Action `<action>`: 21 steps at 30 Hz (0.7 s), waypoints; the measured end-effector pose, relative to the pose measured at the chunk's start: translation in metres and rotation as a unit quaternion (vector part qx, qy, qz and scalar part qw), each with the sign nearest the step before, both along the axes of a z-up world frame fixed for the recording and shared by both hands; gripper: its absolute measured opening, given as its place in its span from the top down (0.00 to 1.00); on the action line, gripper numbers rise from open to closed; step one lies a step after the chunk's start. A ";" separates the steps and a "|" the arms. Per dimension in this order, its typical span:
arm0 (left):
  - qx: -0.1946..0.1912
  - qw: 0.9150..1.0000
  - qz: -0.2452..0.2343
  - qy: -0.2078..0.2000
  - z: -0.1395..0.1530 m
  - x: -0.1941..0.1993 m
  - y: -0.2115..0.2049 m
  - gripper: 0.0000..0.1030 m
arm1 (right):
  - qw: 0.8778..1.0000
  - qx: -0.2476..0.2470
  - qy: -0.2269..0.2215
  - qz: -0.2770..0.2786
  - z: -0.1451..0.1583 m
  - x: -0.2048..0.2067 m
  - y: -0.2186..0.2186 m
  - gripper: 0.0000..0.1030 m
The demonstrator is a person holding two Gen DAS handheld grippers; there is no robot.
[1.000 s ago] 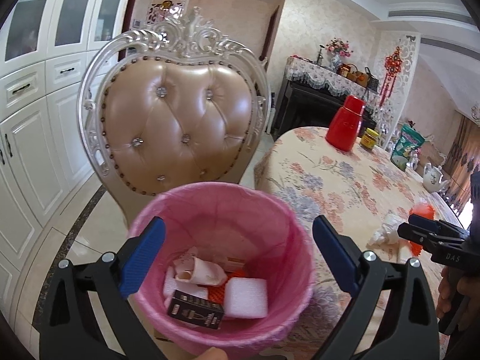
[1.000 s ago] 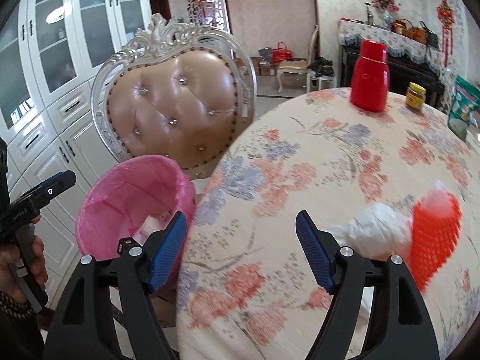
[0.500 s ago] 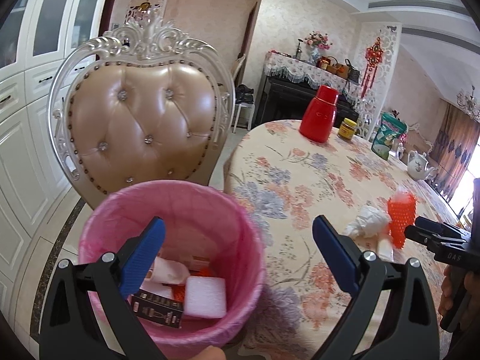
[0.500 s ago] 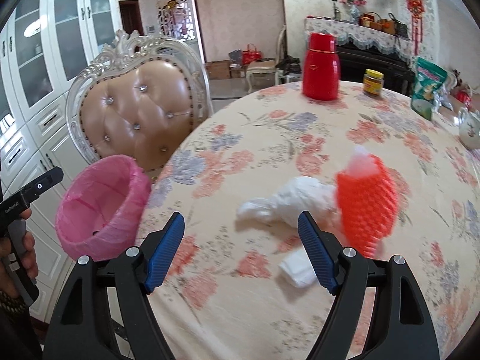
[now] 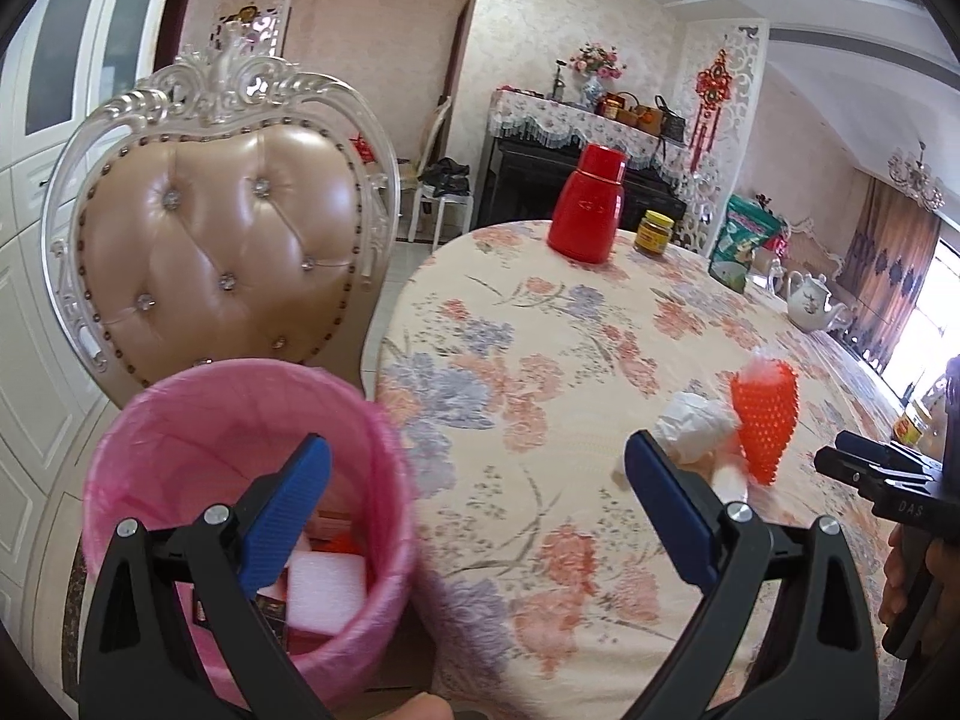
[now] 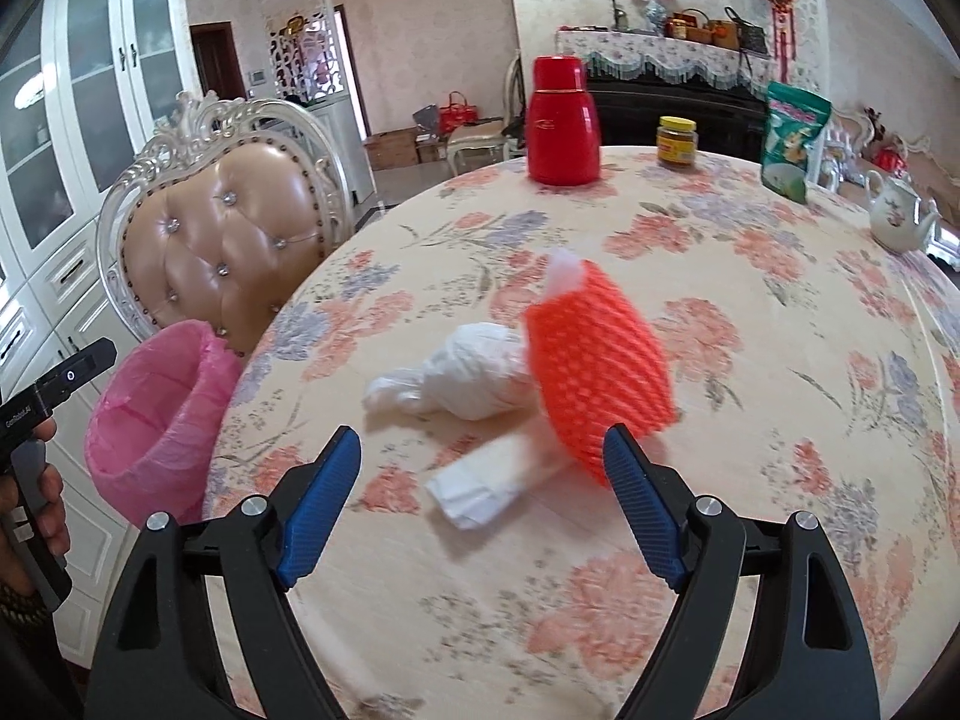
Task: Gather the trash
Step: 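Move both tools back over the table, then grasp the orange foam net with the right tool while the left tool closes on the white plastic bag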
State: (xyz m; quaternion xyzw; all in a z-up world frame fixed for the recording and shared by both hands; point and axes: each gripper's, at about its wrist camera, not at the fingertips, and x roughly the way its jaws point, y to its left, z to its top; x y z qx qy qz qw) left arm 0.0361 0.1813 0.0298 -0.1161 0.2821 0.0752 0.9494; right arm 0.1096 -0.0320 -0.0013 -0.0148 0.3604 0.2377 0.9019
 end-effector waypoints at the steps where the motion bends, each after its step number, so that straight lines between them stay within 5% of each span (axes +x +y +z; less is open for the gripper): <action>1: 0.000 1.000 -0.004 0.001 0.000 0.003 -0.005 0.07 | 1.000 0.000 0.000 -0.002 0.000 0.001 -0.003 0.24; 21: 0.011 0.998 -0.054 0.024 -0.014 0.058 -0.069 0.07 | 1.000 -0.012 0.000 -0.014 -0.015 0.045 -0.037 0.22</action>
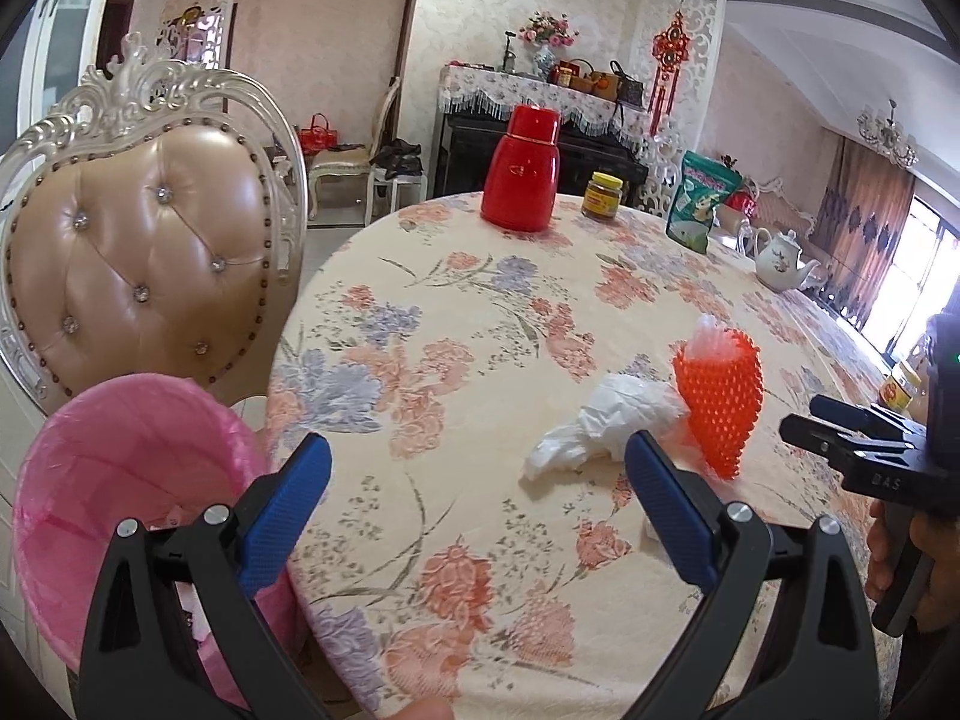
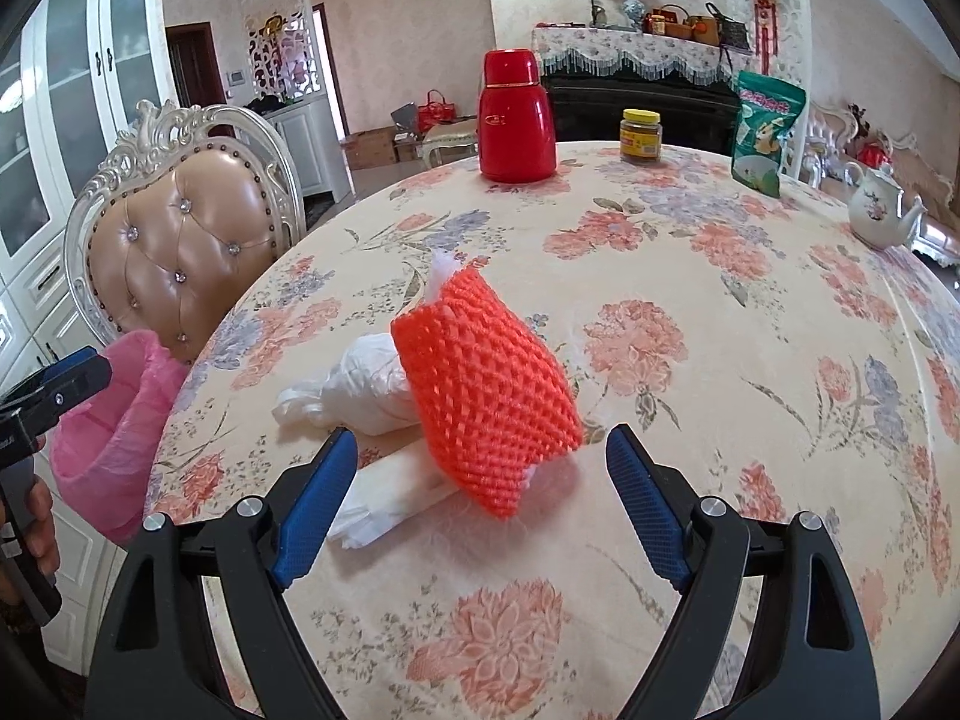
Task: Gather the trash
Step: 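Grasp the orange foam net with the right tool while the left tool closes on the white plastic bag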
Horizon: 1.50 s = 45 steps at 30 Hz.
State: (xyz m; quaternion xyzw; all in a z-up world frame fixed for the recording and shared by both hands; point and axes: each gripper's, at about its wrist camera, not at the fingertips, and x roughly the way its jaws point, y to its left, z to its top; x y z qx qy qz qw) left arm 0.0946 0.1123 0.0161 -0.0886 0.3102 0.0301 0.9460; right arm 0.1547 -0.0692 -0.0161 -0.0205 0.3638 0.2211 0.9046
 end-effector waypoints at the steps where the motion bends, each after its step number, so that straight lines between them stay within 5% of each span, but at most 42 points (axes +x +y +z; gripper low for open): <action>1: 0.000 1.000 -0.002 0.002 -0.002 0.003 -0.002 0.07 | 1.000 -0.001 0.000 0.003 -0.001 0.003 0.002 0.22; 17: -0.001 0.999 -0.020 0.030 -0.022 0.046 -0.014 0.07 | 0.999 -0.014 0.020 0.021 -0.028 0.052 0.024 0.22; 30: -0.008 0.997 -0.048 0.052 -0.042 0.081 -0.035 0.07 | 0.999 -0.003 0.034 0.032 -0.039 0.061 0.018 0.66; 45: -0.022 0.994 -0.080 0.067 -0.057 0.104 -0.055 0.07 | 1.000 0.008 0.009 0.000 -0.014 0.049 -0.026 0.70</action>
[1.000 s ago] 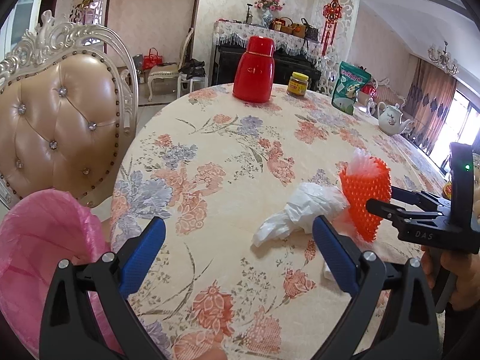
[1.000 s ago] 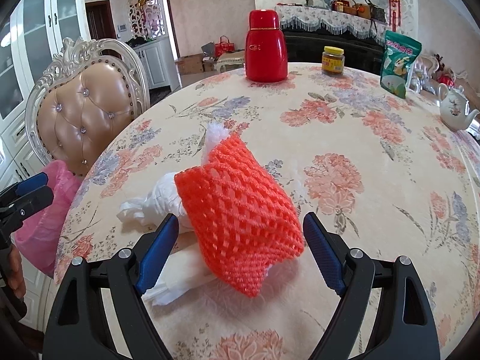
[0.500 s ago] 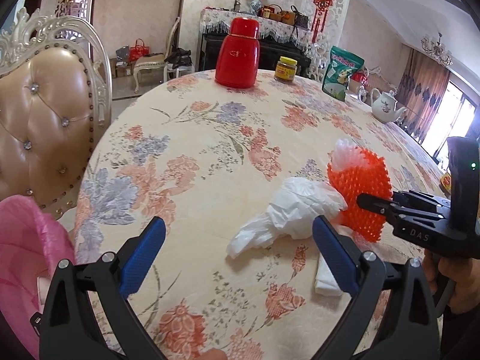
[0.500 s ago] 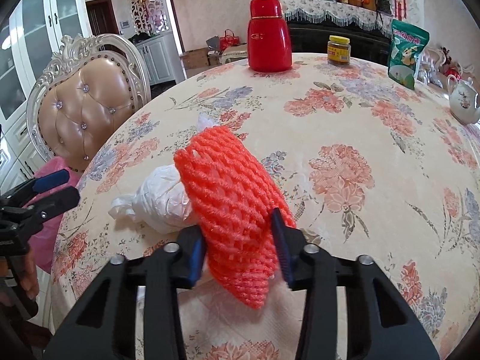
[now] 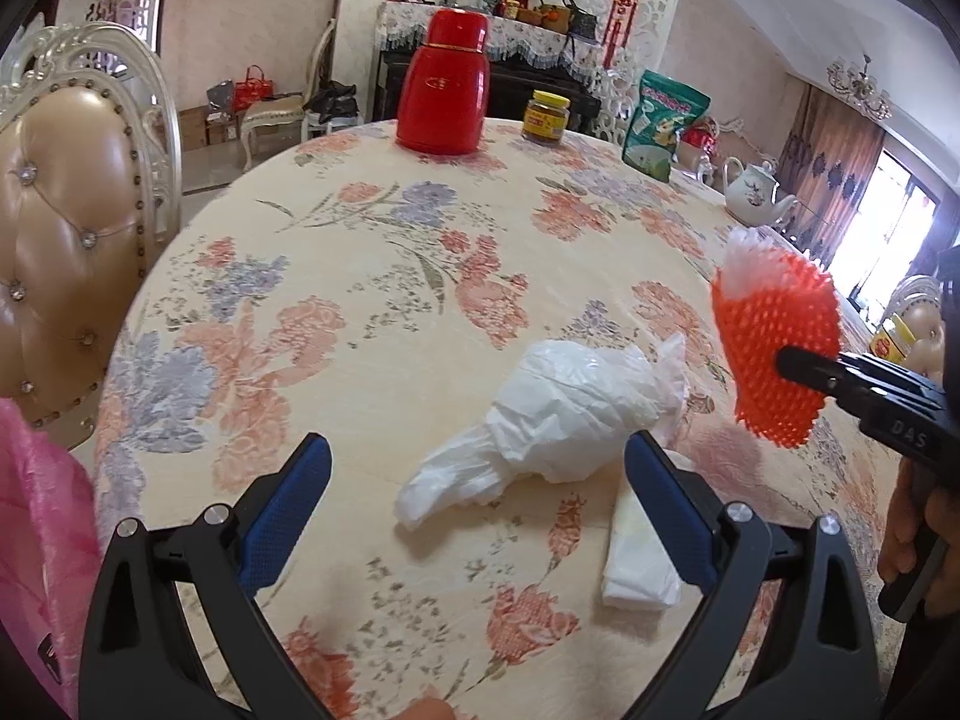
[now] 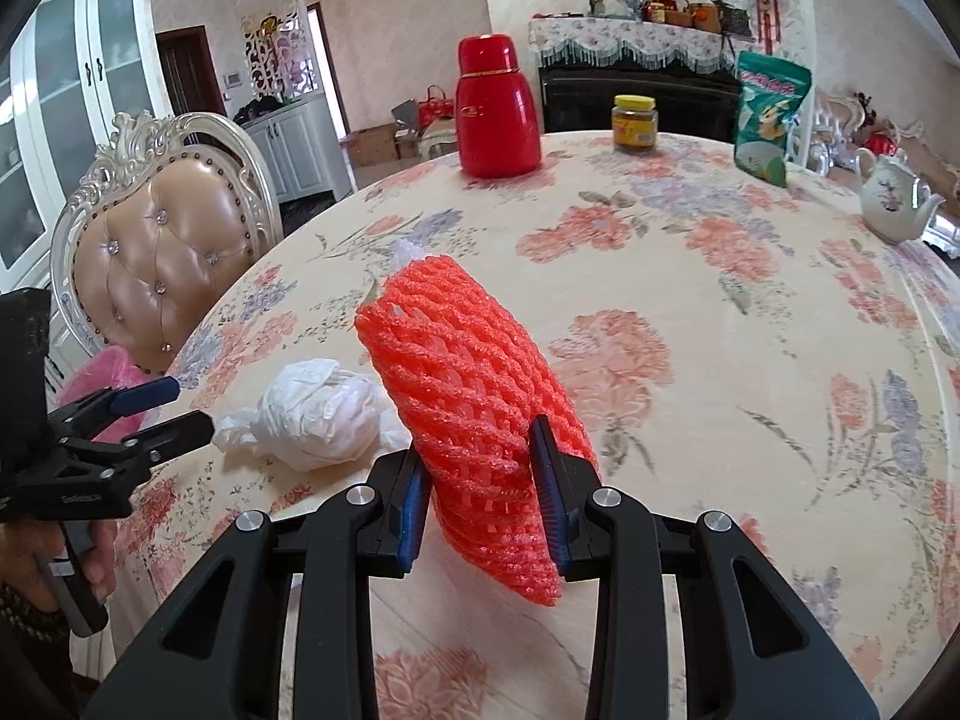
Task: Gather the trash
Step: 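Grasp the orange foam net with the right tool while the left tool closes on the white plastic bag, then carry the orange net and white bag over the pink wastebasket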
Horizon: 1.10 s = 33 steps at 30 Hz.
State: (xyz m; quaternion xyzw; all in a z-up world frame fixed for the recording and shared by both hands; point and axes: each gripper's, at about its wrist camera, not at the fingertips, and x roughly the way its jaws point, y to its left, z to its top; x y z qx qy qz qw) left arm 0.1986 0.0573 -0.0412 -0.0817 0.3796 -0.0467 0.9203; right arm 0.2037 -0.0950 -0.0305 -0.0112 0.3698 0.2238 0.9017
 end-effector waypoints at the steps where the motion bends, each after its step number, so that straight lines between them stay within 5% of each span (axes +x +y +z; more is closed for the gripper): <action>1: -0.002 1.000 -0.006 0.001 -0.001 0.003 -0.003 0.07 | 1.000 -0.001 -0.001 -0.002 0.001 -0.001 -0.002 0.70; 15: -0.003 0.997 -0.071 0.038 -0.028 0.047 -0.036 0.09 | 1.000 0.005 0.004 -0.020 -0.003 -0.013 -0.025 0.70; 22: 0.004 0.995 -0.090 0.047 -0.032 0.053 -0.039 0.52 | 1.000 0.005 0.005 -0.018 -0.003 -0.018 -0.024 0.70; 33: 0.001 0.998 -0.061 0.008 -0.003 0.006 -0.022 0.56 | 1.000 0.009 -0.001 -0.014 0.003 -0.031 -0.016 0.70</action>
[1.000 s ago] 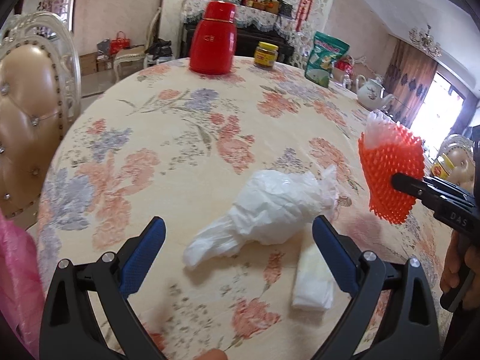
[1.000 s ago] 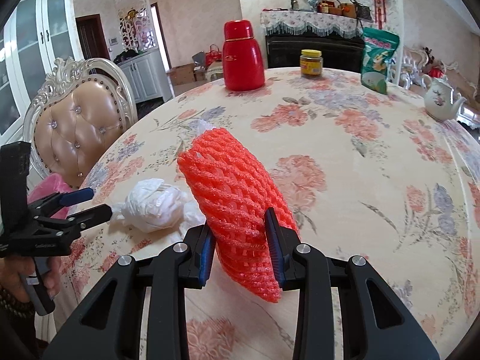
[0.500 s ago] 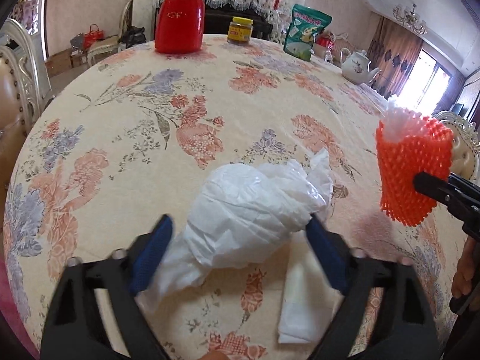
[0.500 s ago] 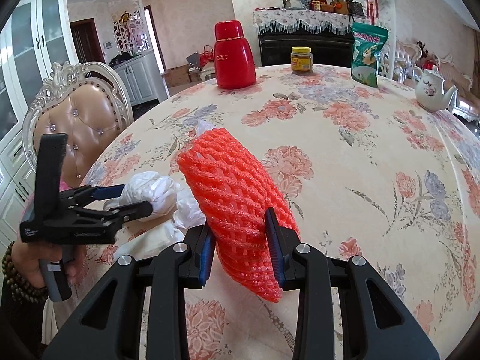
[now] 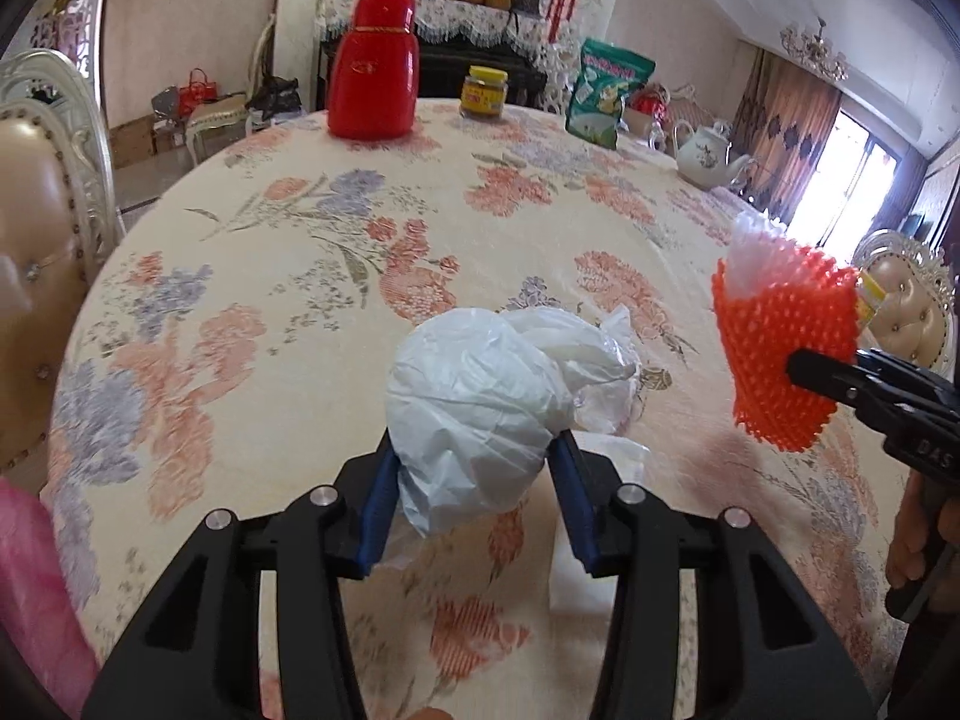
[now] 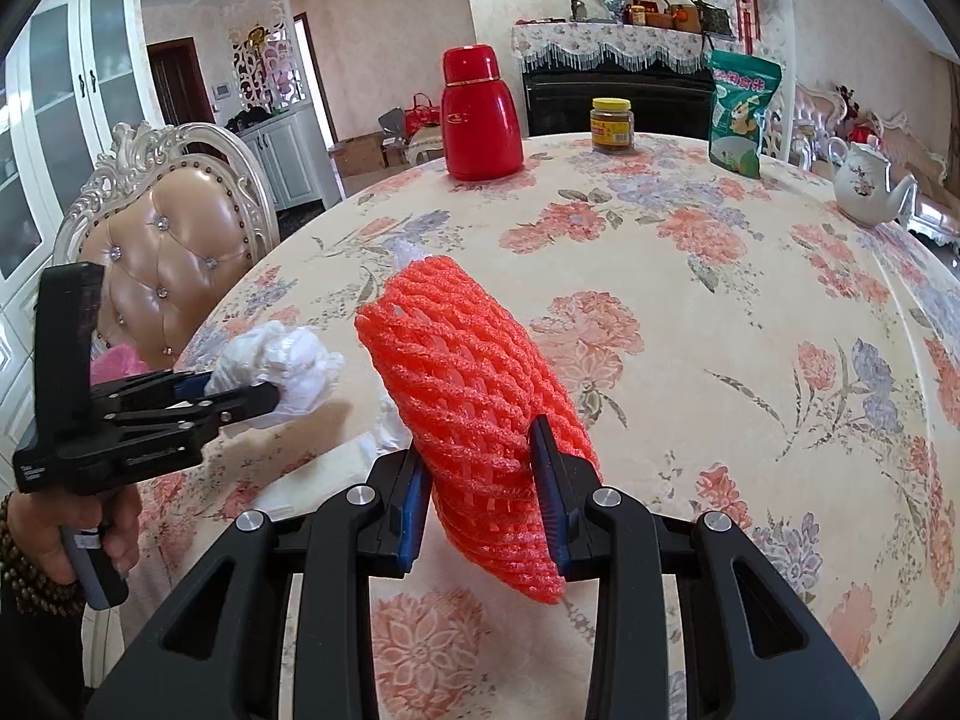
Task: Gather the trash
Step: 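Carry the orange net and white bag over the pink wastebasket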
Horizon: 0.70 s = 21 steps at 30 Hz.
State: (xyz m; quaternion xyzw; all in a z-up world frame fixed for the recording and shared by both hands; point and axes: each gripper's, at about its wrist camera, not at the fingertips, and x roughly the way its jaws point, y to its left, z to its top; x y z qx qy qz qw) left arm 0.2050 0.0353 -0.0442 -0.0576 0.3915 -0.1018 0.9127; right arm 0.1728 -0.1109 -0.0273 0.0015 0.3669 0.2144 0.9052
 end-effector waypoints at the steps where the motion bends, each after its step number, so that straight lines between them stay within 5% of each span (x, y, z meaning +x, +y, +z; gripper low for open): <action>1: 0.000 1.000 0.003 -0.002 0.002 -0.005 0.002 0.56 | 1.000 0.001 -0.001 0.002 0.001 -0.003 0.002 0.70; 21: -0.014 0.995 0.081 -0.053 0.039 -0.108 0.067 0.56 | 0.999 0.010 -0.023 0.027 0.028 -0.052 0.051 0.70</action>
